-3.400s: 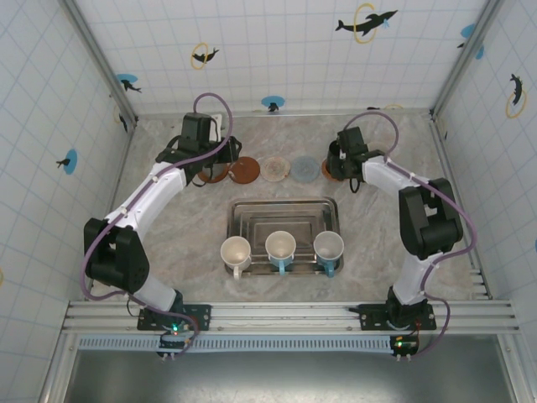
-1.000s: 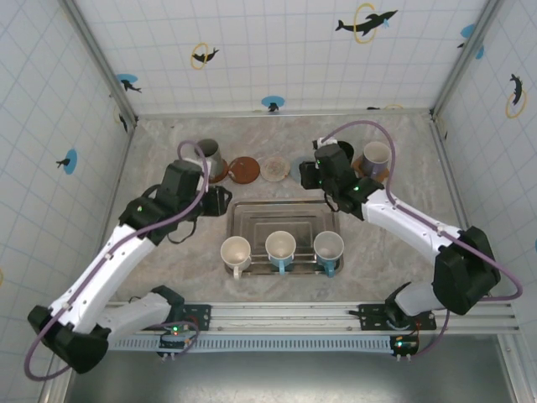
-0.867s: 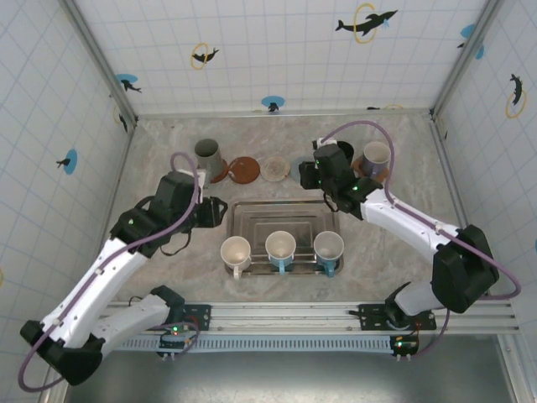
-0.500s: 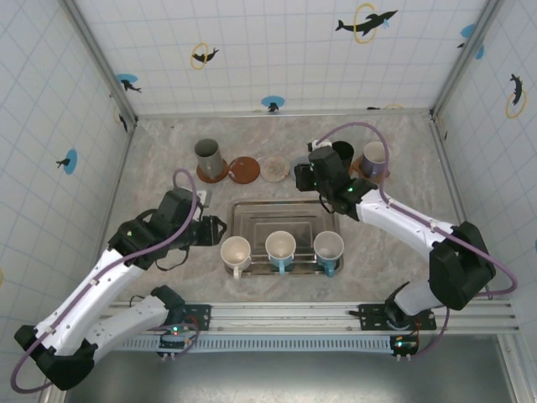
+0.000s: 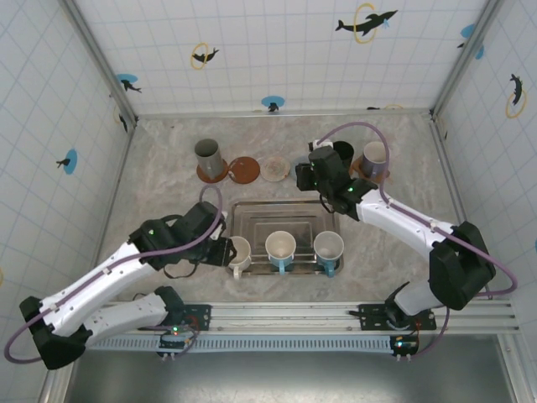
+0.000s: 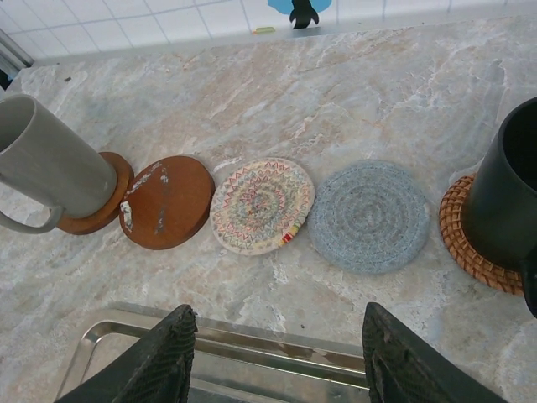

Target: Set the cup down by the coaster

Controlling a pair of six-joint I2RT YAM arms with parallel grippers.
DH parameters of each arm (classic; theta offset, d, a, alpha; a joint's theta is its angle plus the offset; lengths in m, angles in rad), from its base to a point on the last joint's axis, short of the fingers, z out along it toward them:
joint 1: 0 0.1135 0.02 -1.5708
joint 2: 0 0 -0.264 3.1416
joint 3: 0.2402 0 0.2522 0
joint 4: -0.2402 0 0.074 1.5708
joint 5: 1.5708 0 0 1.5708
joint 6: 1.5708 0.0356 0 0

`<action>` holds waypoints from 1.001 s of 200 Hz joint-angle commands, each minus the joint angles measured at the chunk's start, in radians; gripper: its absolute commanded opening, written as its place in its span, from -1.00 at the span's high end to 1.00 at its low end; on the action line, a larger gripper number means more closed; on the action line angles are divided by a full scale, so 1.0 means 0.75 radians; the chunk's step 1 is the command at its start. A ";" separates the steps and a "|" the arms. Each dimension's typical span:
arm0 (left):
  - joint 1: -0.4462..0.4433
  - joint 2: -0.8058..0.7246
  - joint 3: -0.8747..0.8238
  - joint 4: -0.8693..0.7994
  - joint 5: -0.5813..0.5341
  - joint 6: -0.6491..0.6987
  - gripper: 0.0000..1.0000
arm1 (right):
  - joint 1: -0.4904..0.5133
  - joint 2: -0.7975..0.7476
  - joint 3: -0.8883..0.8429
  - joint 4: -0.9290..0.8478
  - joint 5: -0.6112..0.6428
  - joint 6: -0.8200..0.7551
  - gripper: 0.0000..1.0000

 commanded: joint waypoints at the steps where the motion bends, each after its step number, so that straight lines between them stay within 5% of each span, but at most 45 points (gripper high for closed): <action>1: -0.055 0.002 -0.020 -0.047 0.003 -0.080 0.05 | 0.011 0.009 -0.011 0.019 0.029 0.007 -0.09; 57: -0.177 0.085 -0.109 0.047 0.025 -0.163 0.04 | 0.012 0.044 0.016 0.003 0.018 -0.002 -0.09; 200: -0.182 0.148 -0.258 0.246 -0.116 -0.338 0.17 | 0.009 0.055 -0.007 0.010 0.019 0.007 -0.09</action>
